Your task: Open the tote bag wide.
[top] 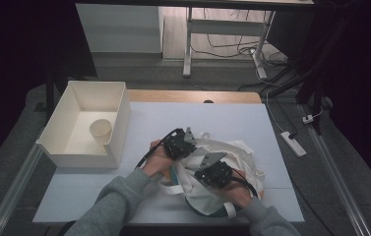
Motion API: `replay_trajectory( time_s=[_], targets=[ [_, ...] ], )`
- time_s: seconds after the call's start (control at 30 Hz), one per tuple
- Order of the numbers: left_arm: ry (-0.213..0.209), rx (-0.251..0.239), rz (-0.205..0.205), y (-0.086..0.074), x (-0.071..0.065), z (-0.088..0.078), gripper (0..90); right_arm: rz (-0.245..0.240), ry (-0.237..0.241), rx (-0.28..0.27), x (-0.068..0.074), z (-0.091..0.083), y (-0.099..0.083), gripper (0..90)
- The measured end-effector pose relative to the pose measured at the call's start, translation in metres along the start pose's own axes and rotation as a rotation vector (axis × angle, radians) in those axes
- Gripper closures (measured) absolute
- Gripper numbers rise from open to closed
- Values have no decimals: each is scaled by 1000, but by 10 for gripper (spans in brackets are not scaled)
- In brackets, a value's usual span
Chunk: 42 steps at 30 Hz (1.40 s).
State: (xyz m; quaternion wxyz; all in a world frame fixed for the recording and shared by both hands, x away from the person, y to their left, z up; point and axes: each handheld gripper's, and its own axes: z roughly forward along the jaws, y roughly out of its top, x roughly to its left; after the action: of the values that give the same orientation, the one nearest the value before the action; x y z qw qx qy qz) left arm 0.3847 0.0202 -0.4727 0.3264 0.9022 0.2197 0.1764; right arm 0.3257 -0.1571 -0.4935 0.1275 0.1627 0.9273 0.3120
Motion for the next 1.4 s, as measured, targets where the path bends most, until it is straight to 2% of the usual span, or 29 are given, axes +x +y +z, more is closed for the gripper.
replay_trajectory(
  time_s=[0.1,0.2,0.27,0.43,0.53,0.67,0.77,0.87,1.03,1.4],
  targets=[
    [44,-60,-29,0,8,-11,872,-13,-15,-39,0,-6,5,895],
    [93,-82,-44,-3,16,-20,872,-34,3,-50,4,-7,9,895],
    [87,-88,-69,-6,22,-24,872,-53,17,-43,9,-5,10,895],
    [100,-100,-106,-12,33,-31,873,-63,51,-30,15,-3,14,896],
    [68,-111,-132,-15,38,-34,872,-82,63,-13,17,-4,15,896],
    [76,-134,-151,-16,44,-43,872,-84,89,5,15,-1,14,896],
    [73,-143,-174,-19,49,-47,872,-109,83,7,13,-3,17,896],
    [71,-147,-189,-22,52,-48,872,-111,89,-2,9,-5,19,896],
    [50,-107,-182,-24,51,-39,871,-95,111,23,8,4,16,895],
    [19,-89,-187,-26,50,-35,858,-83,122,29,7,10,11,893]
  ],
)
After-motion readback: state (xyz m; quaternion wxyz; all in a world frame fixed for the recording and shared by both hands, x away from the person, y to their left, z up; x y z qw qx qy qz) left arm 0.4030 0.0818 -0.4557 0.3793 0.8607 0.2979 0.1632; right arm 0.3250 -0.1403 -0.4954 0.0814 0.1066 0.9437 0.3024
